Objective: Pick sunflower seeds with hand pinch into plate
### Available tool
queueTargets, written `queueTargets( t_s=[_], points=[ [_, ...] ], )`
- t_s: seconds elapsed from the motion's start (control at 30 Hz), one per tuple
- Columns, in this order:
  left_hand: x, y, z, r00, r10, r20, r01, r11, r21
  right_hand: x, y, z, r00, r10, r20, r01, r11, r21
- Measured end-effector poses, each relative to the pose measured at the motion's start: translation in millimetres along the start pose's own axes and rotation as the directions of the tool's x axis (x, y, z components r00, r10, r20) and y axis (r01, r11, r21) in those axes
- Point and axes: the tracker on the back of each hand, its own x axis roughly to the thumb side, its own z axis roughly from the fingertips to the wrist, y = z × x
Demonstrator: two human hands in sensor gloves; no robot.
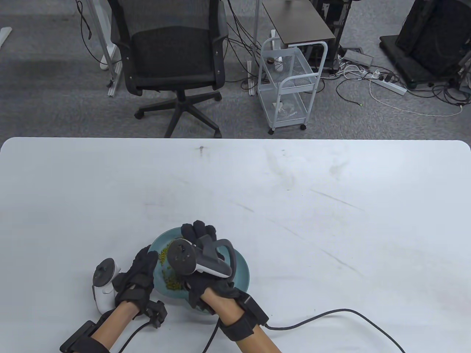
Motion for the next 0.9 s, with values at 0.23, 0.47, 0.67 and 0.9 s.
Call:
queueTargets(
  t_s=[0.23,0.47,0.67,0.9],
  points=[
    [4.7,7.7,-1.1,1.000,-0.006,0.002,0.006,1.000,0.020,-52.9,-22.4,9.9,0.988,-0.066,-0.139,0.058,0.997,-0.058],
    [8.2,14.2,-1.6,1.000,0.016,0.008,-0.016,0.999,0.036,-97.7,28.7,12.5,0.963,-0.017,-0.267,0.038,0.996,0.076],
    [8.4,14.7,-1.1,1.000,0.028,0.001,-0.028,0.999,0.037,-111.1,49.3,6.8,0.951,-0.045,-0.304,0.081,0.991,0.105],
    [6.9,13.2,-1.2,1.000,0.030,-0.005,-0.030,0.999,0.034,-111.5,50.0,7.3,0.950,-0.046,-0.308,0.083,0.990,0.110]
  ],
)
